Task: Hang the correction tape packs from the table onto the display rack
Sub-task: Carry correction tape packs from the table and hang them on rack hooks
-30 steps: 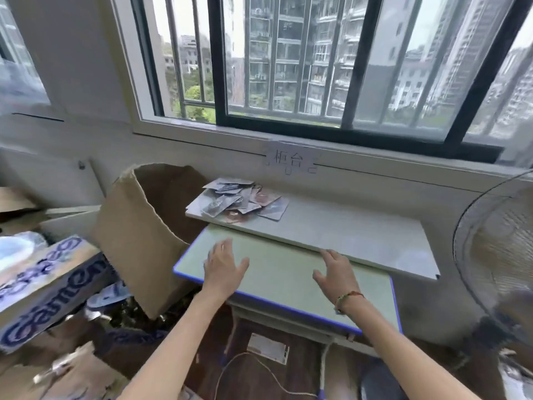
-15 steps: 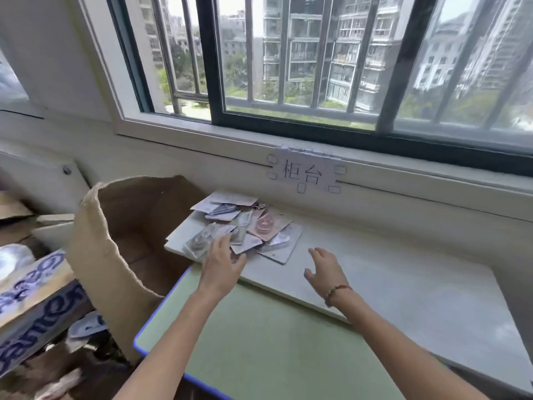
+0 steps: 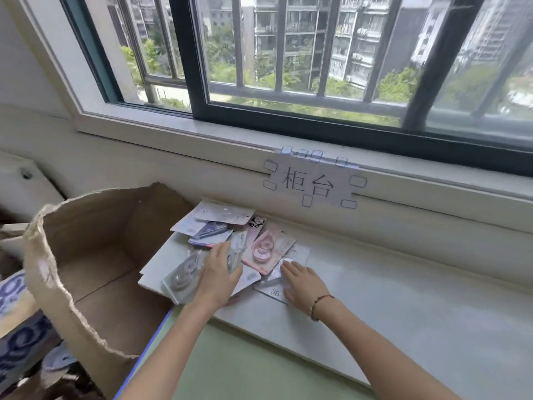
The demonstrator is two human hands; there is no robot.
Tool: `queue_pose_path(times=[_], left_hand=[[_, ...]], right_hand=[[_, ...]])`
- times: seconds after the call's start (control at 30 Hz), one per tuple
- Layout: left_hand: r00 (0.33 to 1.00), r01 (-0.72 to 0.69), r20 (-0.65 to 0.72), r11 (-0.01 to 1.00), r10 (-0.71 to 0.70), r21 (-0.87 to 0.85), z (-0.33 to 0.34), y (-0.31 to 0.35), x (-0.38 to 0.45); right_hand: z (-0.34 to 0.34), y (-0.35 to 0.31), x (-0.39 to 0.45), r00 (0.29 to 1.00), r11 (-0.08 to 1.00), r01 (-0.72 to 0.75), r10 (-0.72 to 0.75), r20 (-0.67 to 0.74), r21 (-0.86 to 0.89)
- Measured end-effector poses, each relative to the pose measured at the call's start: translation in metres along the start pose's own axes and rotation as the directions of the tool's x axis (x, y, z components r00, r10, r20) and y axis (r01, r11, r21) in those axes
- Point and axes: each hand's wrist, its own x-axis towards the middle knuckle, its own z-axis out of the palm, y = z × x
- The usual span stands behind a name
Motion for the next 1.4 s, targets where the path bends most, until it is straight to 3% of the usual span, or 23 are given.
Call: queue_pose_path(times=[0.27,0.47,0.7,0.87,0.97,1.07,1.17,1.23,1.33,1.4], left_hand=[[0.985,-0.105,0.138,0.994,0.1,0.03,0.027,0.016,0.047],[0.943,-0.2,0.296,0.969,0.152,0.142,0.054,0.026,0.072],[0.92,-0.193,0.39,0.9,0.028,0.391,0.077,0.035,0.082],[0.934,-0.183,0.354,0.906,0.04,0.381,0.083,0.035,0.078],[0.916,-0.167,0.402,0.915,0.006,0.367,0.083,0.044,0.07],[0.893,-0.174,0.449,0.899,-0.029,0.403,0.082,0.051,0.059],[0.866,-0.204,0.499,0.89,-0.031,0.409,0.083,0.052,0.042],[0.846,-0.223,0.533,0.893,-0.022,0.392,0.086,0.051,0.025],[0.84,-0.237,0.543,0.887,-0.017,0.395,0.093,0.046,-0.002],[0.859,-0.241,0.512,0.883,0.001,0.403,0.096,0.041,-0.018]], right_hand=[[0.008,0.024,-0.018,0.996,0.997,-0.057,0.053,-0.067,-0.055],[0.013,0.047,-0.035,0.969,0.972,-0.212,0.196,-0.15,-0.1],[0.0,0.043,-0.031,0.926,0.918,-0.376,0.368,-0.083,-0.125],[0.008,0.044,-0.043,0.91,0.909,-0.414,0.415,-0.008,0.042],[0.009,0.042,-0.055,0.906,0.9,-0.42,0.423,0.001,0.122],[0.009,0.035,-0.068,0.857,0.822,-0.509,0.513,0.056,0.253],[0.02,0.032,-0.085,0.78,0.721,-0.575,0.626,-0.007,0.385],[0.032,0.028,-0.097,0.736,0.683,-0.61,0.676,-0.03,0.401],[0.039,0.019,-0.115,0.613,0.565,-0.735,0.79,0.011,0.376],[0.044,0.016,-0.125,0.589,0.554,-0.773,0.808,0.024,0.309]])
